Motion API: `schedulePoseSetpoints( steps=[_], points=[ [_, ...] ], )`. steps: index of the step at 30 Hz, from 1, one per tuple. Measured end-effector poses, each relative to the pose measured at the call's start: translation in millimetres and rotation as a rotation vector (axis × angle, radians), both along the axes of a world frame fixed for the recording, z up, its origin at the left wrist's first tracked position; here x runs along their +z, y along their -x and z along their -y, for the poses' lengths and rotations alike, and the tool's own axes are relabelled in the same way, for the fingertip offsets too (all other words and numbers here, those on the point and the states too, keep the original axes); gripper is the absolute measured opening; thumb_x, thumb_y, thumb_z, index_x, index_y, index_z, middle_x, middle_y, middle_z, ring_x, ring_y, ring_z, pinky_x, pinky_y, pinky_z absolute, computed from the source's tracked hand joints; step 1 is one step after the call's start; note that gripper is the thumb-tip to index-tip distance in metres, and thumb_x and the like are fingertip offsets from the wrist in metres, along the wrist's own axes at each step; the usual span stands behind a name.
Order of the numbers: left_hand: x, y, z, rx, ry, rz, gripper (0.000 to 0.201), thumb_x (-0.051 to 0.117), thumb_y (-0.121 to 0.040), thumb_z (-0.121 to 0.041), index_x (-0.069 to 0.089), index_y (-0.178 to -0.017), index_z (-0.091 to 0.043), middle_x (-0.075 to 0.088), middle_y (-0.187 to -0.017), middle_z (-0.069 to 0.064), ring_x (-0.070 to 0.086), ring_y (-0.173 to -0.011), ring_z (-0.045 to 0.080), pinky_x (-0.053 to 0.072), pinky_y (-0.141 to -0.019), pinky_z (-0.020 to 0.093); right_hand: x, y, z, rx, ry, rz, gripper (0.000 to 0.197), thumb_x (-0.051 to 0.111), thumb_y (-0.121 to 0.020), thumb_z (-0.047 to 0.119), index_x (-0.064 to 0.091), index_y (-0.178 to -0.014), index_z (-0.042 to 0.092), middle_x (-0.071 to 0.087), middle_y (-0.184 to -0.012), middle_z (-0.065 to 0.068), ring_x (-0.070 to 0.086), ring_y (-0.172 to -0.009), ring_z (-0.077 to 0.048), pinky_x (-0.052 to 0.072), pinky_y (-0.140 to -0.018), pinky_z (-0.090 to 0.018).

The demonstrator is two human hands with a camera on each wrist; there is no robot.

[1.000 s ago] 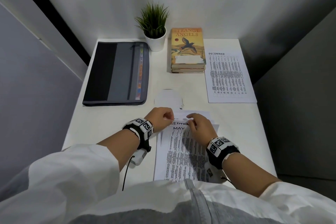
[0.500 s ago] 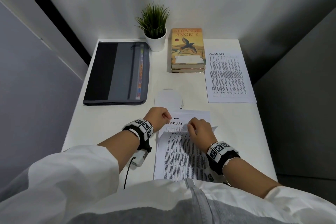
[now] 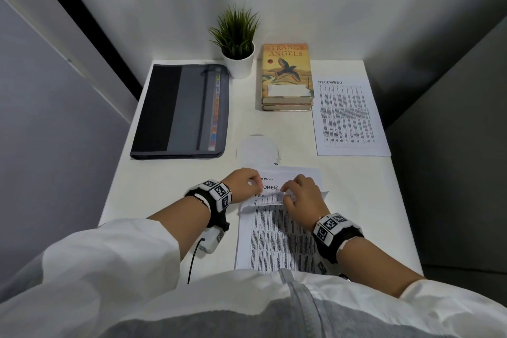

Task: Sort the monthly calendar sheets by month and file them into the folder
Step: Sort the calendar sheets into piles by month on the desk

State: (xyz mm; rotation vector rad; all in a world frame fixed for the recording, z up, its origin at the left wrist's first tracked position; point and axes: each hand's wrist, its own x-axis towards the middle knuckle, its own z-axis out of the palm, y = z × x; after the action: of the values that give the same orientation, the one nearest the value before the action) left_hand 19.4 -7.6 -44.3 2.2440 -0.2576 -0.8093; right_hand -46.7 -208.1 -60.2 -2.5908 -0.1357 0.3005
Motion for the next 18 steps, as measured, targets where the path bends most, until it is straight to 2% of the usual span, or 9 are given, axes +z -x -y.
schedulePoseSetpoints(
  steps=[2, 4, 6, 8, 11, 13, 14, 16, 18],
  points=[
    [-1, 0, -1, 0.086, 0.045, 0.003, 0.001, 0.063, -0.088, -0.014, 0.063, -0.088, -0.015, 0.066, -0.097, 0.000, 0.060, -0.098, 0.017, 0.047, -0.094, 0.033, 1, -1, 0, 0.032, 0.019, 0.039, 0.015, 0.054, -0.088, 0.022, 0.066, -0.092, 0.014, 0.057, -0.098, -0.003, 0.047, -0.093, -0.023, 0.039, -0.077, -0.035],
    [-4, -3, -3, 0.116, 0.016, 0.049, 0.010, 0.066, -0.087, -0.014, 0.062, -0.095, -0.016, 0.064, -0.098, 0.003, 0.059, -0.095, 0.017, 0.047, -0.090, 0.029, 3, -2, 0, 0.047, 0.008, 0.025, 0.014, 0.052, -0.088, 0.021, 0.062, -0.083, 0.013, 0.060, -0.089, -0.002, 0.050, -0.089, -0.023, 0.038, -0.074, -0.035],
    [-6, -5, -5, 0.112, -0.034, 0.070, 0.011, 0.068, -0.085, -0.012, 0.063, -0.095, -0.017, 0.063, -0.096, 0.001, 0.058, -0.090, 0.015, 0.047, -0.085, 0.026, 3, -2, 0, 0.020, -0.027, -0.003, 0.013, 0.049, -0.088, 0.021, 0.058, -0.081, 0.014, 0.059, -0.079, -0.001, 0.051, -0.083, -0.023, 0.038, -0.072, -0.035],
    [-6, -6, -6, 0.120, -0.044, 0.071, 0.007, 0.069, -0.084, -0.011, 0.067, -0.087, -0.017, 0.066, -0.093, -0.001, 0.059, -0.085, 0.013, 0.049, -0.081, 0.025, 3, -2, -1, -0.034, -0.079, -0.016, 0.011, 0.047, -0.090, 0.018, 0.058, -0.088, 0.017, 0.057, -0.076, 0.003, 0.050, -0.081, -0.020, 0.037, -0.075, -0.034],
    [-5, -5, -5, 0.142, 0.014, 0.057, 0.009, 0.072, -0.081, -0.008, 0.069, -0.079, -0.017, 0.069, -0.085, -0.002, 0.061, -0.075, 0.010, 0.050, -0.073, 0.022, 3, -2, -4, -0.073, -0.129, -0.034, 0.024, 0.041, -0.095, 0.017, 0.058, -0.111, 0.022, 0.055, -0.077, 0.010, 0.045, -0.082, -0.014, 0.028, -0.082, -0.031],
    [-2, -4, -4, 0.110, 0.077, 0.017, 0.011, 0.070, -0.081, -0.005, 0.070, -0.077, -0.015, 0.071, -0.081, -0.004, 0.063, -0.072, 0.007, 0.048, -0.068, 0.016, 3, -5, -5, -0.069, -0.122, -0.045, 0.031, 0.040, -0.096, 0.019, 0.057, -0.122, 0.021, 0.059, -0.084, 0.005, 0.049, -0.090, -0.018, 0.030, -0.087, -0.032],
    [0, -4, -4, 0.078, 0.099, -0.009, 0.011, 0.069, -0.081, -0.004, 0.071, -0.077, -0.014, 0.072, -0.083, -0.004, 0.064, -0.072, 0.005, 0.047, -0.066, 0.013, 3, -7, -4, -0.064, -0.102, -0.049, 0.032, 0.041, -0.097, 0.020, 0.059, -0.122, 0.020, 0.061, -0.089, 0.001, 0.050, -0.094, -0.020, 0.033, -0.088, -0.034],
    [4, -5, -3, 0.020, 0.116, -0.047, 0.009, 0.070, -0.081, -0.006, 0.073, -0.079, -0.014, 0.073, -0.084, -0.005, 0.065, -0.074, 0.002, 0.048, -0.067, 0.010, 2, -7, -3, -0.055, -0.038, -0.025, 0.027, 0.044, -0.097, 0.023, 0.068, -0.107, 0.016, 0.055, -0.093, -0.005, 0.047, -0.094, -0.024, 0.037, -0.086, -0.036],
    [6, -7, -1, 0.030, 0.102, -0.024, 0.006, 0.069, -0.085, -0.011, 0.074, -0.085, -0.013, 0.073, -0.087, -0.006, 0.066, -0.082, 0.005, 0.051, -0.075, 0.013, 0, -5, -2, -0.060, 0.022, 0.041, 0.027, 0.049, -0.095, 0.025, 0.070, -0.087, 0.010, 0.050, -0.092, -0.006, 0.044, -0.091, -0.025, 0.036, -0.079, -0.035]
  ],
)
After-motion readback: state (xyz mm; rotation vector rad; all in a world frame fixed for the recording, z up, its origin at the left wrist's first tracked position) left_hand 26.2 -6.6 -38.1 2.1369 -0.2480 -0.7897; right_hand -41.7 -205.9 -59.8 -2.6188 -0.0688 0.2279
